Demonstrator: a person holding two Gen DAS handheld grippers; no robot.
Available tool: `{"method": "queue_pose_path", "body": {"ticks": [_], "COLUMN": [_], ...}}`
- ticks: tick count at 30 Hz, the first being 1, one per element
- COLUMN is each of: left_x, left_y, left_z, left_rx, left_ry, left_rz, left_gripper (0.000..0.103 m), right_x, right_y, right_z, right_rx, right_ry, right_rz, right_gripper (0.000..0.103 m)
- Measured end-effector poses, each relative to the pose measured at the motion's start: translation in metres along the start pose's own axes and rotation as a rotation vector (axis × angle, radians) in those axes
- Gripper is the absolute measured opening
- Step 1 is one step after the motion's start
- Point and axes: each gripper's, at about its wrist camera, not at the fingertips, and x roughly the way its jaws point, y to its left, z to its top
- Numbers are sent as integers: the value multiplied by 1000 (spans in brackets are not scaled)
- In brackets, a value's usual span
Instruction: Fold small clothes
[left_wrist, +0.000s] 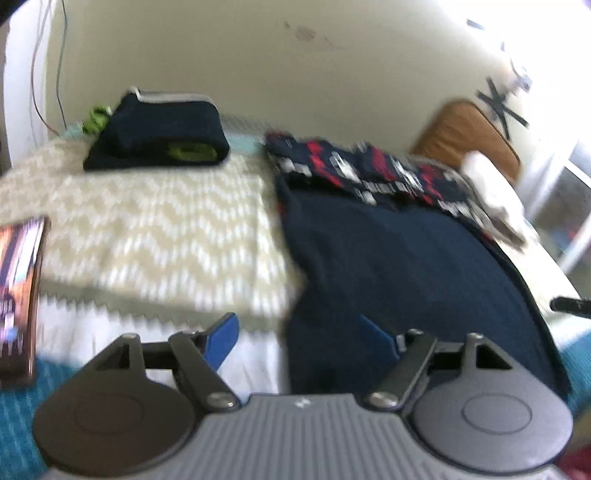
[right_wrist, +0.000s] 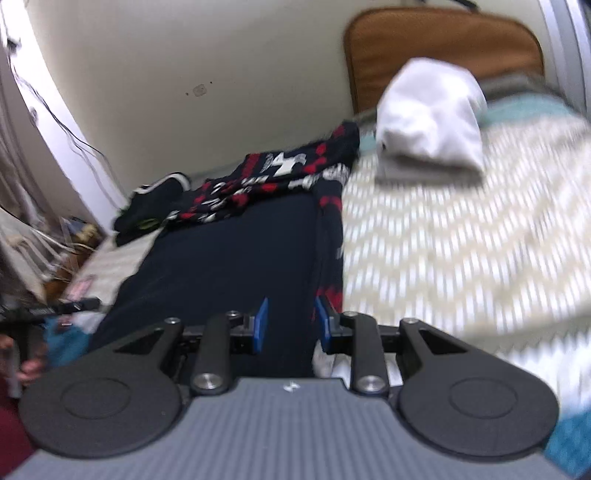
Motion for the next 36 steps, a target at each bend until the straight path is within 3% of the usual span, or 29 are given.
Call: {"method": "queue_pose_path", "body": {"ticks": [3,9,12,13,15,17,20,25,28,30,31,33,34,36], "left_x": [-10,-32,-30,-29,-30,-36,-45,-35,2,38,56,81,84,76], "left_y": [-6,-31,-39,-39,-33,-25,-7,10,10,9,6,7,9,18], "left_z": [-14,-44,-49,-48,-45,-42,-21,45,96,126,134,141,137,123], "left_rx": [23,153,166,149,101,55,-65,-192,-222,-244,-224,-227,-227,-226], "left_ry": [104,156,112,106,106,92,46,-57,-86,-104,-103,-50,-35,-41], "left_rz": [-20,-23,-21,-27,-58,-82,-183,-274,-220,-123,-32,137,127,65], "left_gripper": [66,62,33,19,11,10,10,10,11,23,43,46,47,52], "right_x": [-21,-31,-25,-21,-14,-18,-28,-18,13,46,64,93,96,85], "right_y": [-5,7,15,17,23,21,20,7,-2,-11,-14,-16,-18,-24], "right_z": [-22,-65,-72,-71,-68,-61,-42,19,62,87,97,107,107,97], "right_rx": [78,69,70,65,32,13,8,37,79,143,141,109,112,113], "right_ry": [60,165,135,138,161,159,83,-67,-110,-142,-154,-135,-131,-136], "right_rz": [50,78,109,112,94,96,126,115,76,54,10,-146,-175,-91], "right_gripper": [38,39,36,24,16,14,13,10,9,13,20,43,43,43]}}
